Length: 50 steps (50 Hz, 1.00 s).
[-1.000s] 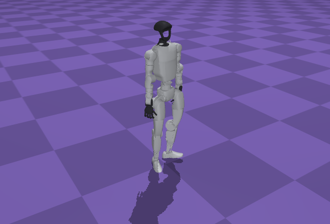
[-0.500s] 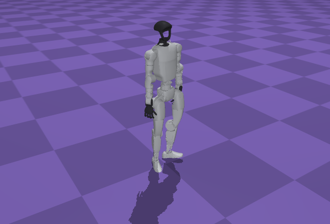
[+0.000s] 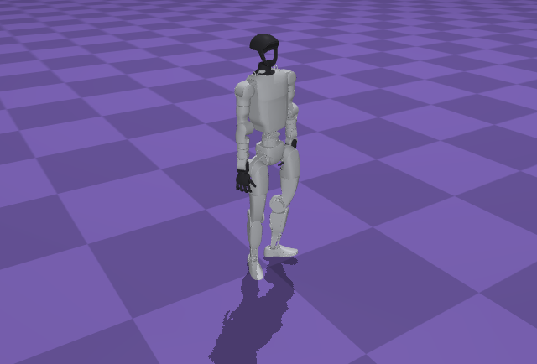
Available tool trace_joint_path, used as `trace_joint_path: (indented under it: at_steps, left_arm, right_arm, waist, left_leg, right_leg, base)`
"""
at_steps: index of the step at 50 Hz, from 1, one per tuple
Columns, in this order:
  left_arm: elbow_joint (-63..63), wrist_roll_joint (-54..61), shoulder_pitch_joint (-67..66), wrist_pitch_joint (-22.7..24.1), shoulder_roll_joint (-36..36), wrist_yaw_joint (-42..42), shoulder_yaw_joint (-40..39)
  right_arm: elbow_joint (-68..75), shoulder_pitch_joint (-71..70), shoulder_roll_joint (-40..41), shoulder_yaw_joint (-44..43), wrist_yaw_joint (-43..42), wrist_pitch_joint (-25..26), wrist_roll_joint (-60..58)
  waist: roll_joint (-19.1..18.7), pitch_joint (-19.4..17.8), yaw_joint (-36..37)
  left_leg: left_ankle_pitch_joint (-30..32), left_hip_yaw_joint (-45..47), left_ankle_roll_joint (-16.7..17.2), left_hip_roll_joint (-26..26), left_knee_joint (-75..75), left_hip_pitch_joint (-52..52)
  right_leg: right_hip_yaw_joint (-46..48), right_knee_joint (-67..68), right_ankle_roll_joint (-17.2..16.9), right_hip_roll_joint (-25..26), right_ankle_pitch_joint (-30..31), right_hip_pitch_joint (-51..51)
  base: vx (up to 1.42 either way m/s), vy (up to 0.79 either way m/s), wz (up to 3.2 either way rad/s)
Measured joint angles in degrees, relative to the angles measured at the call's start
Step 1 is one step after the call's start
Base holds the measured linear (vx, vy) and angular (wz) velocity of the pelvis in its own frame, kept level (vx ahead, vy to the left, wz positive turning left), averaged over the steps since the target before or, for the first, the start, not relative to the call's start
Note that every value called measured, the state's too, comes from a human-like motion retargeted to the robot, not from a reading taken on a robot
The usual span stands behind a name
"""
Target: In place motions
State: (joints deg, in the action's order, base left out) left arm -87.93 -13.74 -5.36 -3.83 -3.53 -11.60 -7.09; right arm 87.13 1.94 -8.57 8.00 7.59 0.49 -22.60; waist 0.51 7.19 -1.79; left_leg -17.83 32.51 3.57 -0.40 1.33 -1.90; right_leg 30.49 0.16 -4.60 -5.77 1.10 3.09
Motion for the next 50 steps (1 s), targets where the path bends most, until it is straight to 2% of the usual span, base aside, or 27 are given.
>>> trace_joint_path:
  at_steps: [14,50]
  left_arm:
    - [-0.09,-0.16,0.2,0.03,-0.13,-0.12,0.03]
    - [-0.17,-0.24,0.18,0.06,-0.59,-0.17,1.0]
  right_arm:
    - [0.0,-0.22,-0.21,0.33,0.04,2.21,-1.99]
    - [0.03,-0.23,-0.74,0.34,0.35,2.21,-2.05]
  waist:
    - [0.27,-0.15,-0.5]
    - [1.13,-0.28,-0.45]
  left_leg:
    - [-0.04,-0.65,0.07,0.0,0.01,-0.17]
    - [0.16,-0.76,0.3,0.09,0.09,-0.42]
  right_leg:
    - [0.65,-0.04,-0.06,0.01,-0.13,0.17]
    - [0.68,0.07,-0.07,-0.12,-0.26,0.27]
  base:
    - [0.0,0.0,0.0]
    - [0.0,0.0,0.0]
